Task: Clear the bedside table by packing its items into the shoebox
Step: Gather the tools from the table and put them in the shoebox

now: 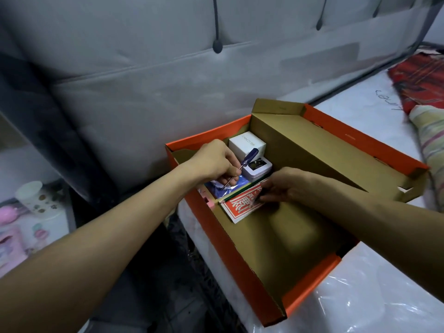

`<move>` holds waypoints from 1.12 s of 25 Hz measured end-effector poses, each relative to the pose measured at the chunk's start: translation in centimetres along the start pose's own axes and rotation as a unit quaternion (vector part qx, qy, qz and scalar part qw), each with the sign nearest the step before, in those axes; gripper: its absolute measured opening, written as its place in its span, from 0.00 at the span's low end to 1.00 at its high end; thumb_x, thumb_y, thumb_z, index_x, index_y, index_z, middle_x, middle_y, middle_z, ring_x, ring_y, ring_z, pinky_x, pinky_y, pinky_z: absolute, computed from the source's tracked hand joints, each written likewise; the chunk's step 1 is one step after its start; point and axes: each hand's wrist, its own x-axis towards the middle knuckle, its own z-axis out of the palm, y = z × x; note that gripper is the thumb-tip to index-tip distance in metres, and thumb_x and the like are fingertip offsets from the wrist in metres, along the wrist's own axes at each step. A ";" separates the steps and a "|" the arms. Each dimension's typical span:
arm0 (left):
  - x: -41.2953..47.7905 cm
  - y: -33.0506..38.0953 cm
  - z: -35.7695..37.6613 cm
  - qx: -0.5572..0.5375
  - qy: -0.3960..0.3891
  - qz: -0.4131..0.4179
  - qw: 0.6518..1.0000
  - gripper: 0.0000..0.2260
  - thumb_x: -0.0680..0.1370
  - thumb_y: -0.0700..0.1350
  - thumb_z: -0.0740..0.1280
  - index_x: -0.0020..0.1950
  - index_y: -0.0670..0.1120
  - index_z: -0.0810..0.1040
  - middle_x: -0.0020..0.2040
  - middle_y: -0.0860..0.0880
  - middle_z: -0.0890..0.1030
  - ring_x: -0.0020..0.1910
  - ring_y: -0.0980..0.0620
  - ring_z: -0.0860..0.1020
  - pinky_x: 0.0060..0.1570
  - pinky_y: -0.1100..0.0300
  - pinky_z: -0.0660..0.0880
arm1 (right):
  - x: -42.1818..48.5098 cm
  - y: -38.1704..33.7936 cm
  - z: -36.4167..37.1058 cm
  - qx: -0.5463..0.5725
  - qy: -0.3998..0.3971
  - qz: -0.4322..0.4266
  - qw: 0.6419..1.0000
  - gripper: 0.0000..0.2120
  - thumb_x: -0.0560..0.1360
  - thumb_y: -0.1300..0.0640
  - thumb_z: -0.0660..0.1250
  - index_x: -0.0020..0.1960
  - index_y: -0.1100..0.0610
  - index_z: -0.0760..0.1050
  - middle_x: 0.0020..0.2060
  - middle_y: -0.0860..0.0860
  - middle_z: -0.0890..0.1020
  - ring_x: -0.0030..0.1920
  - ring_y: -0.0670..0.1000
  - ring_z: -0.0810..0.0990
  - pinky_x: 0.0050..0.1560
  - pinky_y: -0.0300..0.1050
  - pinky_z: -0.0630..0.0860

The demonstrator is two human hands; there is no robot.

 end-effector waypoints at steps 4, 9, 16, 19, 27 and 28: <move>0.0 -0.1 0.0 -0.026 -0.003 0.001 1.000 0.02 0.75 0.32 0.70 0.46 0.36 0.81 0.39 0.36 0.84 0.32 0.48 0.82 0.29 0.63 0.77 | 1.5 0.2 1.1 -0.028 0.023 -0.008 0.999 0.11 0.81 0.61 0.60 0.45 0.69 0.71 0.43 0.64 0.82 0.20 0.55 0.79 0.20 0.44 0.77; 0.1 -0.4 0.0 -0.033 -0.010 -0.002 0.999 0.02 0.76 0.31 0.70 0.46 0.35 0.81 0.38 0.36 0.84 0.33 0.46 0.82 0.32 0.60 0.79 | 2.4 -0.1 1.7 -0.011 0.048 -0.033 0.998 0.14 0.82 0.61 0.59 0.39 0.66 0.69 0.32 0.63 0.77 0.15 0.54 0.75 0.19 0.44 0.75; 0.2 -0.4 0.1 -0.030 -0.019 -0.003 0.999 0.03 0.76 0.32 0.69 0.48 0.35 0.81 0.41 0.35 0.84 0.34 0.47 0.82 0.34 0.59 0.81 | 2.8 -0.2 0.9 -0.021 0.065 -0.037 0.997 0.14 0.82 0.64 0.54 0.42 0.69 0.72 0.42 0.67 0.82 0.21 0.56 0.79 0.26 0.48 0.79; 0.2 -0.4 0.1 -0.021 -0.021 -0.005 1.000 0.02 0.76 0.32 0.69 0.48 0.35 0.81 0.41 0.35 0.84 0.33 0.47 0.82 0.33 0.60 0.80 | 3.1 -0.1 0.8 -0.035 0.073 -0.027 0.996 0.17 0.83 0.63 0.54 0.39 0.70 0.72 0.29 0.65 0.82 0.18 0.54 0.78 0.20 0.44 0.77; 0.1 0.0 0.1 -0.008 -0.009 0.009 1.000 0.02 0.75 0.34 0.71 0.47 0.36 0.82 0.39 0.37 0.85 0.34 0.46 0.84 0.31 0.63 0.78 | 0.3 0.4 -0.7 -0.005 0.044 -0.119 0.992 0.10 0.82 0.59 0.59 0.45 0.63 0.73 0.32 0.56 0.77 0.28 0.50 0.74 0.25 0.39 0.68; 0.0 0.1 0.1 -0.007 -0.014 0.016 1.000 0.02 0.75 0.34 0.71 0.47 0.37 0.82 0.39 0.38 0.85 0.34 0.47 0.84 0.31 0.63 0.78 | -0.4 0.5 -0.7 0.047 0.014 -0.138 0.989 0.11 0.82 0.56 0.60 0.46 0.63 0.74 0.33 0.56 0.77 0.30 0.50 0.75 0.27 0.39 0.70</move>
